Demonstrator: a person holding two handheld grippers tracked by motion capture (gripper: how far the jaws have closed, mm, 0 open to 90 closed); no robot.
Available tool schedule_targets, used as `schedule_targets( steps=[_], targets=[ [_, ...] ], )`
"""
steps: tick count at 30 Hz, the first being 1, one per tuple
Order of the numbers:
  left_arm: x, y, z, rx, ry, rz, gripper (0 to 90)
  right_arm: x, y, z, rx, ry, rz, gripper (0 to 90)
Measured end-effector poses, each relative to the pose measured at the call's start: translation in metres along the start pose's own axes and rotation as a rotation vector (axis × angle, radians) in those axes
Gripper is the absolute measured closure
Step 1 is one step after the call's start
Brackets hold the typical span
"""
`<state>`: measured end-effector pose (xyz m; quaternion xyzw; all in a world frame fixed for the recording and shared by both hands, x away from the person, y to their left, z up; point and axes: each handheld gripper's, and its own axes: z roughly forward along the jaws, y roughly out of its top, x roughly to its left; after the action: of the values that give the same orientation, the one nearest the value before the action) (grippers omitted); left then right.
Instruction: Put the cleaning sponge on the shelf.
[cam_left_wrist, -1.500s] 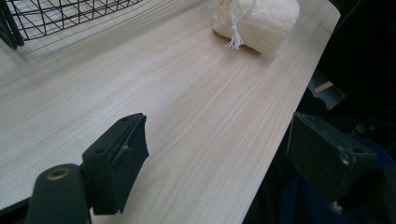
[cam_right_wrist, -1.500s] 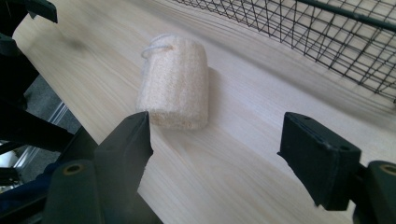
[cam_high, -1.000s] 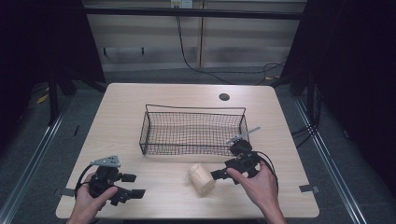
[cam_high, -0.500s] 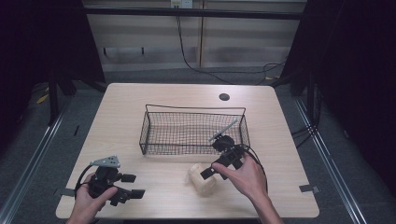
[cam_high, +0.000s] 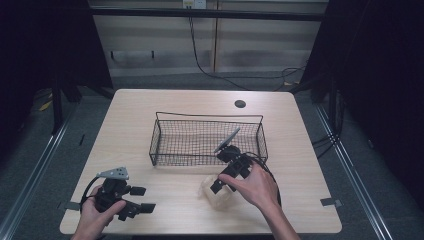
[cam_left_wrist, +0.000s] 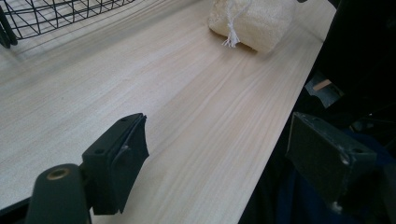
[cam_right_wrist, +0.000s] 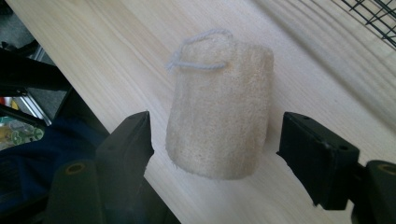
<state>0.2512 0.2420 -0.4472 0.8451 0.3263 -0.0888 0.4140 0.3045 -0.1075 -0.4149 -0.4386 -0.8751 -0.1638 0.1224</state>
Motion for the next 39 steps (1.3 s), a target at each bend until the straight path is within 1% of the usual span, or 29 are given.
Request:
schedule_targets(
  steps=[1,4,8,15,16,17,19,24,26,27,28,29,36,39],
  targets=[
    [0.0,0.0,0.0,-0.001,-0.001,0.0,19.7,0.0,0.003,0.003,0.014,-0.005,-0.004,25.7],
    [0.001,0.0,0.0,-0.001,0.001,-0.002,19.7,0.0,0.005,0.006,0.024,-0.009,-0.006,25.8],
    [0.001,0.0,-0.001,-0.003,-0.002,-0.003,19.7,0.001,0.01,0.013,0.062,-0.016,-0.016,25.8],
    [0.001,0.0,-0.001,0.0,0.001,-0.002,19.7,0.0,0.014,0.02,0.092,-0.023,-0.004,24.3],
    [0.001,0.0,-0.001,-0.006,0.0,-0.008,19.7,-0.001,0.014,0.022,0.097,-0.024,-0.002,24.0],
    [0.002,0.0,-0.001,-0.007,0.001,-0.005,19.7,-0.001,0.015,0.025,0.108,-0.028,0.001,23.7],
    [0.002,0.0,-0.001,-0.004,0.001,-0.001,19.7,-0.001,0.015,0.026,0.108,-0.023,-0.002,23.8],
    [0.001,0.0,-0.001,-0.004,0.0,-0.001,19.7,-0.001,0.017,0.034,0.118,-0.011,0.013,23.9],
    [0.002,0.0,-0.002,-0.005,-0.002,0.0,19.7,-0.002,0.017,0.037,0.119,-0.004,0.009,23.8],
    [0.002,0.0,-0.002,-0.003,-0.002,0.0,19.7,-0.002,0.017,0.037,0.116,0.013,0.015,24.2],
    [0.002,0.0,-0.002,-0.003,-0.002,0.0,19.7,-0.003,0.017,0.039,0.118,0.009,0.019,23.9],
    [0.001,0.0,-0.002,-0.003,-0.003,-0.001,19.7,-0.002,0.018,0.041,0.132,-0.005,0.016,23.7],
    [0.001,0.0,-0.002,-0.003,0.0,0.0,19.7,-0.002,0.018,0.043,0.137,-0.005,0.022,25.3],
    [0.002,0.0,-0.002,-0.001,-0.005,0.001,19.7,-0.002,0.018,0.043,0.141,-0.007,0.023,25.7]
  ],
)
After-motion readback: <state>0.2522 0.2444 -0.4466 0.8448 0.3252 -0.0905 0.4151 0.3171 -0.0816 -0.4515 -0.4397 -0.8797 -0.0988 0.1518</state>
